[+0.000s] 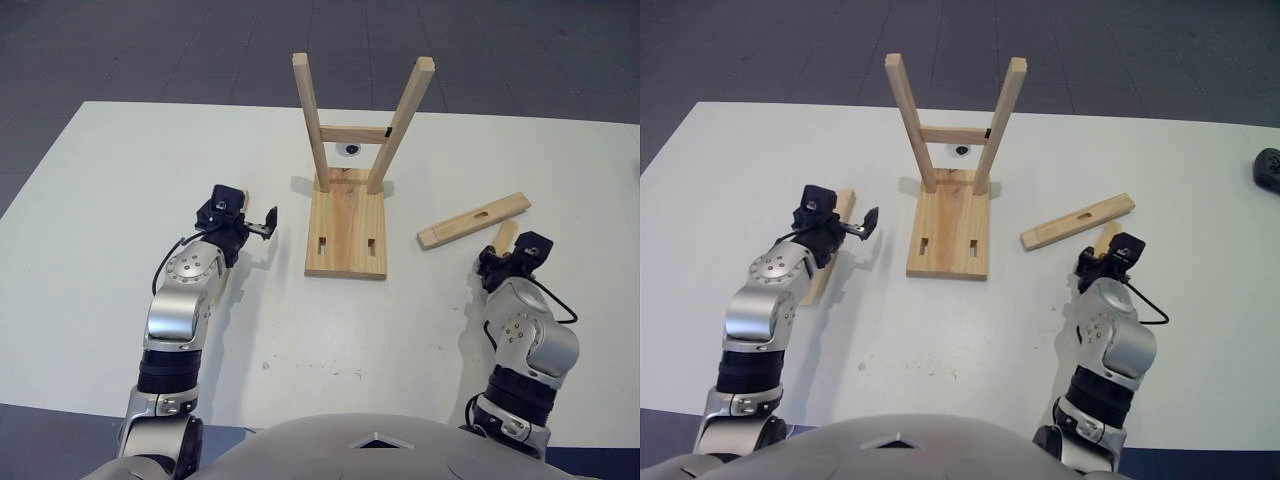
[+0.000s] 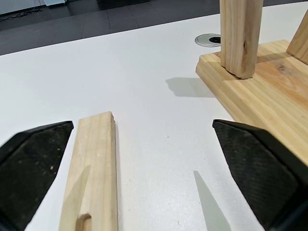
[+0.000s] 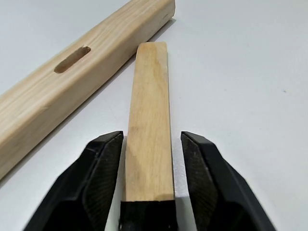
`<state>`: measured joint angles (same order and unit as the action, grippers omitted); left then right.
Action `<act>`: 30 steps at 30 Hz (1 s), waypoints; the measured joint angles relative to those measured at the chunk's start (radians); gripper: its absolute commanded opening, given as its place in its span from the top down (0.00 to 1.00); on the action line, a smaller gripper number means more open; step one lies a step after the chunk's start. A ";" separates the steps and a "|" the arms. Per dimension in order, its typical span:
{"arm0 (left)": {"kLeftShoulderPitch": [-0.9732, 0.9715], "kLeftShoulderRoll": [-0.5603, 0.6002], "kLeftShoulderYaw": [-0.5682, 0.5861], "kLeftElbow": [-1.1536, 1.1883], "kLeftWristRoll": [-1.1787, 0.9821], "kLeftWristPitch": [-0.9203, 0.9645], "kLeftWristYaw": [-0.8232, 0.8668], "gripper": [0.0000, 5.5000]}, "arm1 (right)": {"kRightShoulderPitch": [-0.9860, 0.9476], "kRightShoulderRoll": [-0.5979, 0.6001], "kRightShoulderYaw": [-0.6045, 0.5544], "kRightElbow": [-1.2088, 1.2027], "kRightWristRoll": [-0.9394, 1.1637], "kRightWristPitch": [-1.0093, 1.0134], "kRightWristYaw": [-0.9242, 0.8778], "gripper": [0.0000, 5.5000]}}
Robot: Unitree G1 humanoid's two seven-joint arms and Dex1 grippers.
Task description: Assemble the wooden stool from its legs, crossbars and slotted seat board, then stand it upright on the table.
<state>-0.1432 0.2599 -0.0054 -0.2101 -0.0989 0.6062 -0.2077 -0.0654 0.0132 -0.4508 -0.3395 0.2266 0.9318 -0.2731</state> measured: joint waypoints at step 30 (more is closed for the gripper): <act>-0.441 -0.206 0.408 -0.079 -1.217 0.394 0.170 0.02 | -0.101 -0.366 0.431 -0.115 -0.145 -0.852 0.609 0.76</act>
<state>-0.5846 0.0541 0.4027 -0.2896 -1.3159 0.9998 -0.0376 -0.1666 -0.3532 -0.0200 -0.4540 0.0816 0.0798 0.3356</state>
